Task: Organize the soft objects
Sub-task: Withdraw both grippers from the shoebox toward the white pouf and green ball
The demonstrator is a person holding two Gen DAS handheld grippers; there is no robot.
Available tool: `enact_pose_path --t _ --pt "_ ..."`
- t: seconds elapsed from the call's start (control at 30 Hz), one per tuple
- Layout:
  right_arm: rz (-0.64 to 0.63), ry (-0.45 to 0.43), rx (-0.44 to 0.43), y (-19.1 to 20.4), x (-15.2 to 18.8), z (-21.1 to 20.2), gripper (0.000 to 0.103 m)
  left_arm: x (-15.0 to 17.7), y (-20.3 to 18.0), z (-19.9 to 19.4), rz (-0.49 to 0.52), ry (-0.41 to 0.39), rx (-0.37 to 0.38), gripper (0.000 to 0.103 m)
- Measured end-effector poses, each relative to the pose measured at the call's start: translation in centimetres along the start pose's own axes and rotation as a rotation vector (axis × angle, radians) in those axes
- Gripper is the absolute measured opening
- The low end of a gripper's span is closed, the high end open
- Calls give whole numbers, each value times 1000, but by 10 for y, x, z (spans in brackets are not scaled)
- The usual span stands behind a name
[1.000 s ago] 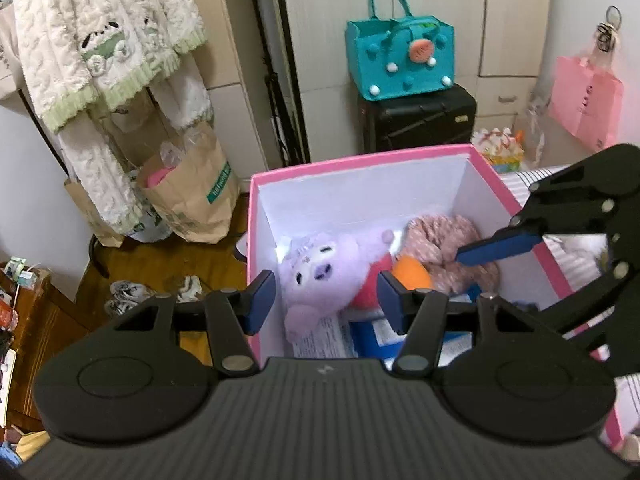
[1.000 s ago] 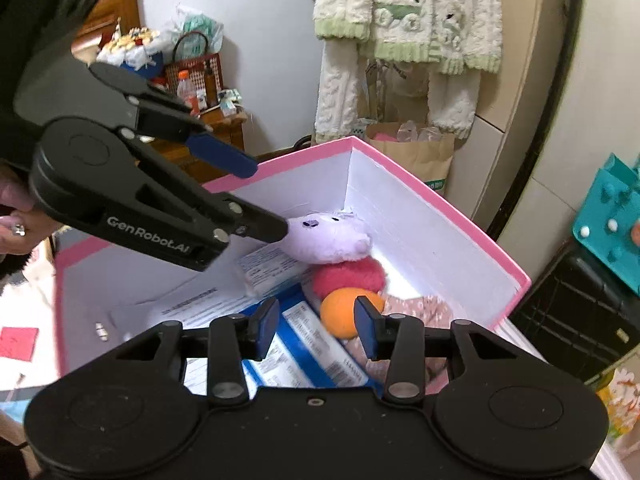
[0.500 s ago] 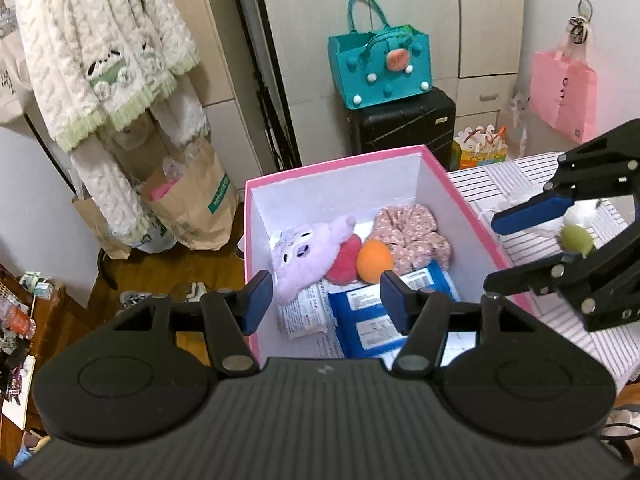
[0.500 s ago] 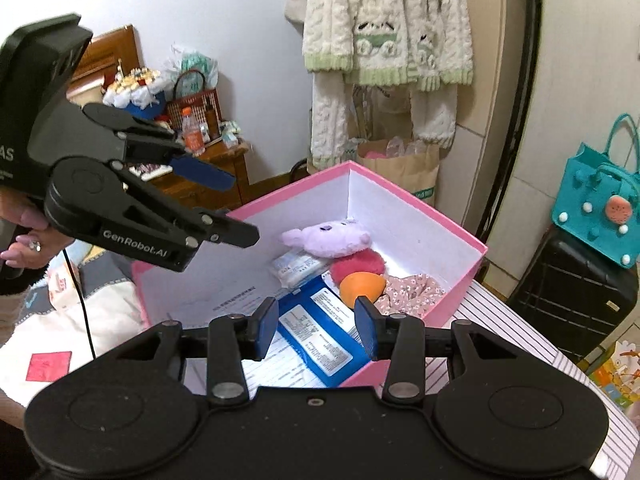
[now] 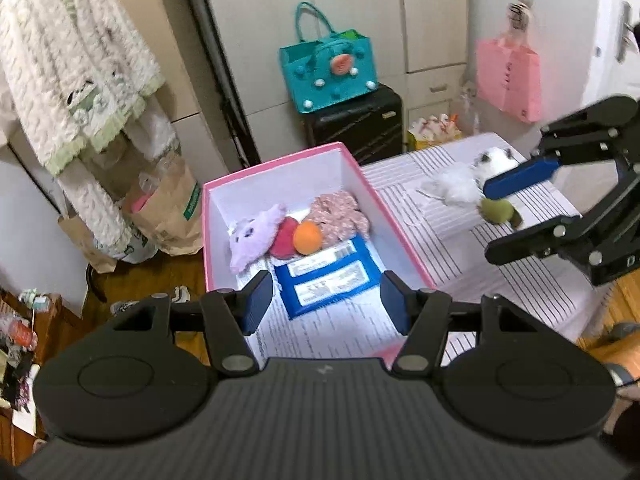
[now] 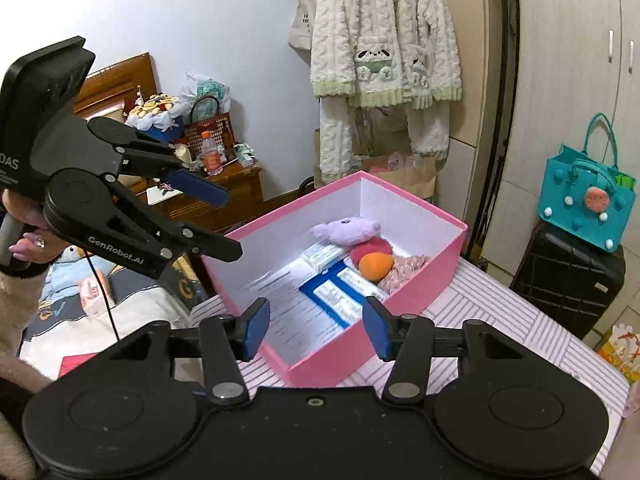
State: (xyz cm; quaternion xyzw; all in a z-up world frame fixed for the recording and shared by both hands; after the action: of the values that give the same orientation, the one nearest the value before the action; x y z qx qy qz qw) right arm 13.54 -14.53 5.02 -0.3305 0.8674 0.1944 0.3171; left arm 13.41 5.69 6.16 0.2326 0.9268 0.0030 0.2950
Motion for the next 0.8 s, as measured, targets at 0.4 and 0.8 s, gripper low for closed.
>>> enact_pose_path --t 0.4,0.8 --pt "2 1 -4 18 49 -24 64 21 -44 -17 83 54 72 61" --pt "100 36 60 -10 111 -25 69 30 -97 18 165 107 236 65"
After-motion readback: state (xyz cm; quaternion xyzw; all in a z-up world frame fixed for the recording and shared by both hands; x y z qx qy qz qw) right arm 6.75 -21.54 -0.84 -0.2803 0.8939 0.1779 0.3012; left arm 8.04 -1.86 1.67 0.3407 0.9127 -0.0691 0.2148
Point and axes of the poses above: each gripper's, at about its wrist camera, not at the fingertips, and z roughly the way its jaws point, y to its left, x to its underside, the point moved 2 cm from there along z, roughly the way its jaws point, and after that the axes turned 10 degrees about y, right-handed, at the moved point
